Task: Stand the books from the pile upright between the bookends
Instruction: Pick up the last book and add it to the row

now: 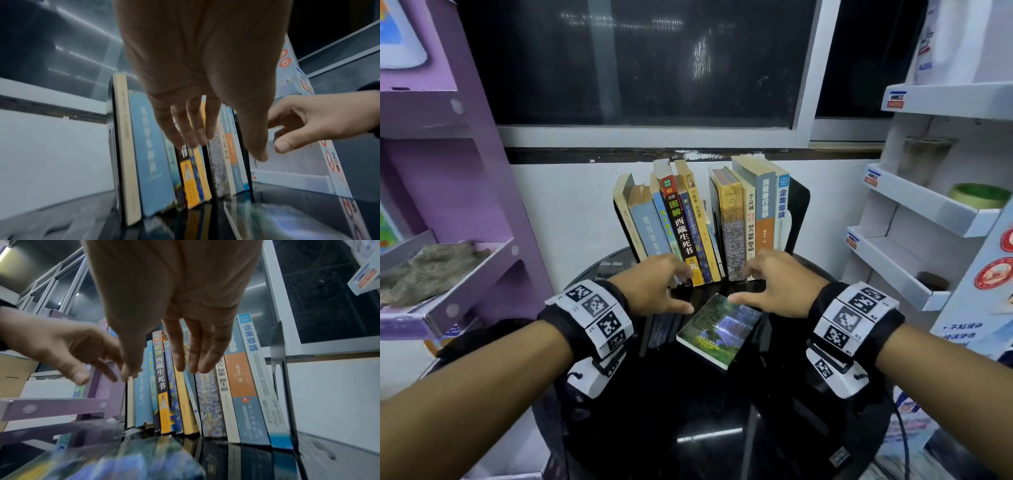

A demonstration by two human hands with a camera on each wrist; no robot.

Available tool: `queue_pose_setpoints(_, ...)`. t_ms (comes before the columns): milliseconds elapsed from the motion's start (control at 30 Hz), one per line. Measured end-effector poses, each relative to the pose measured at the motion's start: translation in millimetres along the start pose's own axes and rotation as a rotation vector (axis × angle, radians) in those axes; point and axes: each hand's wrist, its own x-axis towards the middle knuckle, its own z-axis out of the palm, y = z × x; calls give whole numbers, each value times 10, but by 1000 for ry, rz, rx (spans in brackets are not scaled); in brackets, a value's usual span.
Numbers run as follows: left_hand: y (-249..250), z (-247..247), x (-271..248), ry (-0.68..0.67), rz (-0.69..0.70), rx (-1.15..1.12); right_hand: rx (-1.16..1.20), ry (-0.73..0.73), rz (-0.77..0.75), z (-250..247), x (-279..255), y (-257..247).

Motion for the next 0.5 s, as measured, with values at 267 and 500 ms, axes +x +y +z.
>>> queue_pose_setpoints(267,6,300,-42,-220,-139,-67,-7,-211,69,219,-128,-21)
queue_pose_setpoints(500,95,375,-46,-253,-188,-153,-77,-351,128,238,-180,-86)
